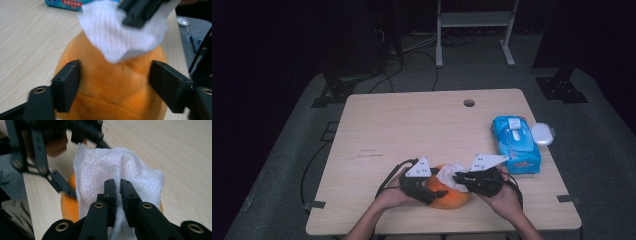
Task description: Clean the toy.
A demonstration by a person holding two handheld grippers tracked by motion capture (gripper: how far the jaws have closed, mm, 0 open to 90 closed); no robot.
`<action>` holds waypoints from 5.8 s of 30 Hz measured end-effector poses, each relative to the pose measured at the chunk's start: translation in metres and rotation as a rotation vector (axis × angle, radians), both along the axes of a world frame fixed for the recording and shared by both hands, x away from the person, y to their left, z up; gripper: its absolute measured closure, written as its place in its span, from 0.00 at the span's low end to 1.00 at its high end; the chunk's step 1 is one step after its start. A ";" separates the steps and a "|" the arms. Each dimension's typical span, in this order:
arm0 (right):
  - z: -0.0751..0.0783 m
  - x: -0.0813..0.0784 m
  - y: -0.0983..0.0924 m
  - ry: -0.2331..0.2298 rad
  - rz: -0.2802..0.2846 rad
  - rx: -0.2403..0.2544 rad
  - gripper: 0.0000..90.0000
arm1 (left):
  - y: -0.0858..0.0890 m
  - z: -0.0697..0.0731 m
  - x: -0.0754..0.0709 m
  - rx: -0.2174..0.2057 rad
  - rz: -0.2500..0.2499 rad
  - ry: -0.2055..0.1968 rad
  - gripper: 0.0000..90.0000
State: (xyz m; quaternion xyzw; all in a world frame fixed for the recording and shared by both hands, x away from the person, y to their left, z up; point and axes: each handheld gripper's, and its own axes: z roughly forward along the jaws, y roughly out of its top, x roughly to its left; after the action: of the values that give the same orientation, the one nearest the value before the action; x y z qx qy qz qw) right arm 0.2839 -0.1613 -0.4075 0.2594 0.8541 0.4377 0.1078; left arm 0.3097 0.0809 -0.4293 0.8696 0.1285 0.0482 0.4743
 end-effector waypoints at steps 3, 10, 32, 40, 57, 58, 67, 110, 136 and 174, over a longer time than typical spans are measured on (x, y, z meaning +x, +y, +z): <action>0.000 -0.001 -0.006 0.000 0.000 -0.020 0.92 | 0.002 0.003 0.005 0.003 0.049 0.021 0.13; 0.004 0.002 -0.018 0.013 -0.034 -0.016 0.93 | -0.005 -0.002 0.001 0.047 0.053 0.011 0.24; 0.008 0.000 -0.010 0.009 0.000 -0.015 0.93 | 0.001 -0.005 0.005 -0.055 0.054 0.012 0.18; 0.003 0.006 -0.025 0.051 -0.005 -0.012 0.93 | 0.001 -0.007 0.006 -0.074 0.028 0.067 0.17; 0.006 0.008 -0.020 0.023 -0.026 -0.020 0.93 | -0.004 -0.009 0.008 -0.059 0.049 0.064 0.09; 0.004 0.009 -0.023 0.036 -0.027 -0.009 0.93 | -0.004 -0.011 0.009 -0.060 0.044 0.082 0.08; 0.015 0.002 -0.012 -0.023 -0.020 -0.025 0.93 | -0.007 -0.006 0.001 -0.030 0.010 -0.001 0.34; 0.011 0.007 -0.010 0.045 -0.011 -0.009 0.93 | -0.005 -0.011 0.012 -0.057 0.082 0.062 0.09; 0.020 0.001 0.016 -0.045 -0.009 -0.039 0.93 | -0.016 -0.009 -0.007 0.008 0.042 -0.158 0.35; 0.014 0.001 0.002 0.009 0.000 0.010 0.93 | -0.018 -0.009 -0.004 -0.046 0.030 -0.076 0.19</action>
State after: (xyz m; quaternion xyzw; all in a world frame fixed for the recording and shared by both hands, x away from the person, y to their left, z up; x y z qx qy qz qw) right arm 0.2851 -0.1592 -0.3940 0.2620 0.8523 0.4409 0.1028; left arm 0.3059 0.0633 -0.4385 0.8540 0.1242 0.0854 0.4980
